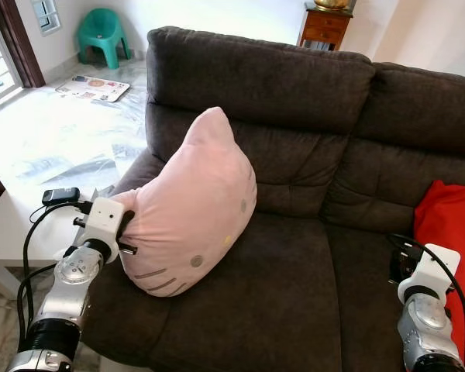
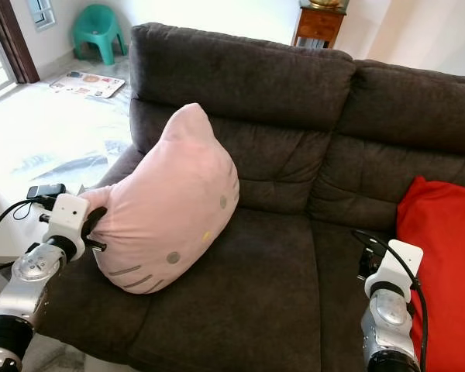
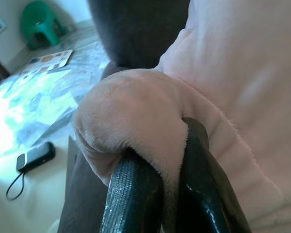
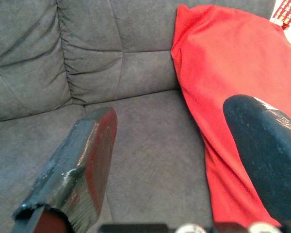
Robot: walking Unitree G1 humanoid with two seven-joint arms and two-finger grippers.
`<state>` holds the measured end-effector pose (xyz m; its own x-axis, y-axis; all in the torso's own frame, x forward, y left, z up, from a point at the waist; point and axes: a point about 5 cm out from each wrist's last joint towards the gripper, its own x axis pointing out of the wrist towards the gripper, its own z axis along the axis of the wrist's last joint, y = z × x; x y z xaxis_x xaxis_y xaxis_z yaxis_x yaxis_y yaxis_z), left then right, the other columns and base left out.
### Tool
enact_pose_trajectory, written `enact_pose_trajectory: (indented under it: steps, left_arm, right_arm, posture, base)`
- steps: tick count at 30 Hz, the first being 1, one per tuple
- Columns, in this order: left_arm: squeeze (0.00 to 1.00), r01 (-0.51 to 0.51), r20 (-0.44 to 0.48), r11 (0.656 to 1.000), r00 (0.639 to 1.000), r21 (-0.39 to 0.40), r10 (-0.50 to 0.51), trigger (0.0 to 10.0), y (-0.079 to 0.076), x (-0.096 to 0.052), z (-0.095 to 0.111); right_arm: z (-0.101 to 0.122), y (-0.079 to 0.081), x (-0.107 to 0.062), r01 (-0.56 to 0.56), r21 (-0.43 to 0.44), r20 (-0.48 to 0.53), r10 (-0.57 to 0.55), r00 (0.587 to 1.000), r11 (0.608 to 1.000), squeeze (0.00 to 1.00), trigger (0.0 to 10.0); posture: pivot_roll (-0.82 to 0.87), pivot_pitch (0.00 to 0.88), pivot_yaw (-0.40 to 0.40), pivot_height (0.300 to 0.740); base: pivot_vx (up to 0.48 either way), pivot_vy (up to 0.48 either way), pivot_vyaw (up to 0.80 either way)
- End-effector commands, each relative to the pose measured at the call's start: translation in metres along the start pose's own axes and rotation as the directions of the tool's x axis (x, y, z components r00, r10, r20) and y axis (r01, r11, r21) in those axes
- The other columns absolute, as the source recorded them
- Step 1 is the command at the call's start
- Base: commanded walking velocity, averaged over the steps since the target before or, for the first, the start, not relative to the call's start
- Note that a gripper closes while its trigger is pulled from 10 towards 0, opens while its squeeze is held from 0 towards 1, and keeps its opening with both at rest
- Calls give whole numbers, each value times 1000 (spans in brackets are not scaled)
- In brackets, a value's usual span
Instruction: Move the pillow to the sofa from floor
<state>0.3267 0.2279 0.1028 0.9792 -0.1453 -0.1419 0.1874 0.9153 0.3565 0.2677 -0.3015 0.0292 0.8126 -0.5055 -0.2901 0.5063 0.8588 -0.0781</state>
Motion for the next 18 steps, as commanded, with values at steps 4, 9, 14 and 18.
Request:
enact_pose_trajectory:
  steps: [4,9,14,18]
  left_arm:
    - [0,-36,-34,999,999,37,37,10000,7,10,1]
    - [0,-113,-71,994,991,1,113,10000,17,10,-6]
    - [0,-173,-84,985,982,-26,170,10000,26,10,-8]
    - [141,-213,-88,975,974,-66,207,10000,29,12,-8]
  right_arm:
    - [9,-5,4,15,9,27,-15,1000,1000,0,10000]
    - [7,-6,4,21,5,23,-21,1000,1000,0,10000]
    - [5,-8,4,25,-4,13,-25,1000,1000,0,10000]
    - [5,-8,4,29,-5,15,-29,999,1000,0,10000]
  posture:
    - [77,0,-120,740]
    - [78,0,-122,740]
    - [79,0,-125,740]
    - [79,0,-125,740]
  base:
    - [0,0,0]
    - [0,0,0]
    - [0,0,0]
    - [0,0,0]
